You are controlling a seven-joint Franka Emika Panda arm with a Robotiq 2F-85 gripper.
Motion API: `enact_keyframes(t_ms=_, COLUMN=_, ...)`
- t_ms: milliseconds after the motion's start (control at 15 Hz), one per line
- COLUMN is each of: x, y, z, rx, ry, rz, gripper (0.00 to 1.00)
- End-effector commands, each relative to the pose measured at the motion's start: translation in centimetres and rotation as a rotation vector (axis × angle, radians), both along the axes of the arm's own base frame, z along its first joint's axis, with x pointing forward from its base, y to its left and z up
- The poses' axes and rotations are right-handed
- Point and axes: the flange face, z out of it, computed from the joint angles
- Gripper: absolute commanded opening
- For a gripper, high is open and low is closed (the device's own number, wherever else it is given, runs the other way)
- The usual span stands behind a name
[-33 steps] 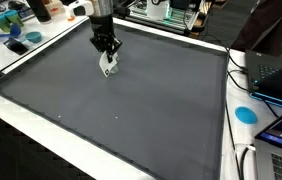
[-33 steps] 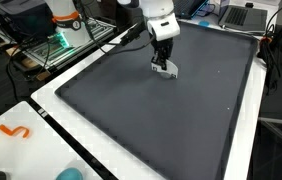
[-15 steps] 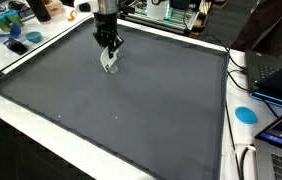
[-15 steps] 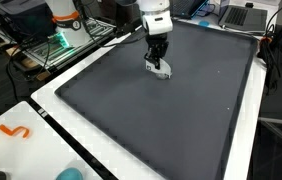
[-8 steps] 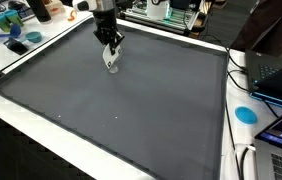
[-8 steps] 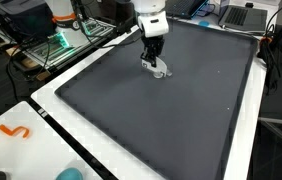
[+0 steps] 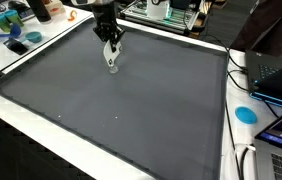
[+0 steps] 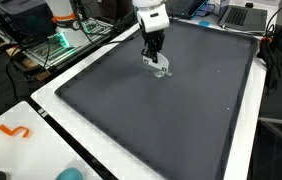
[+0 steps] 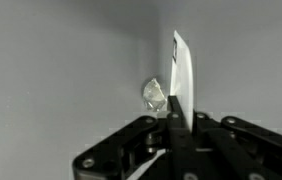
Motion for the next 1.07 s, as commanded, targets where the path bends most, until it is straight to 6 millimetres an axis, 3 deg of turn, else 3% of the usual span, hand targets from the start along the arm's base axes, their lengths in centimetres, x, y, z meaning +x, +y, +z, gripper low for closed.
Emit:
enact_keyframes(t_ms=0, x=-0.7, y=0.1, z=1.8, rx=-0.005, ry=-0.024, rz=0.010, gripper=0.01)
enact_keyframes(t_ms=533, x=0.2, y=1.8, z=6.2, rx=-0.046, ry=-0.107, rz=0.003, gripper=0.01)
enact_keyframes(t_ms=600, x=0.7, y=1.4, z=5.3, rx=-0.031, ry=-0.095, rz=0.014, gripper=0.04)
enact_keyframes(t_ms=1000, x=0.7, y=1.9, z=6.2, rx=-0.037, ry=-0.110, rz=0.010, gripper=0.04)
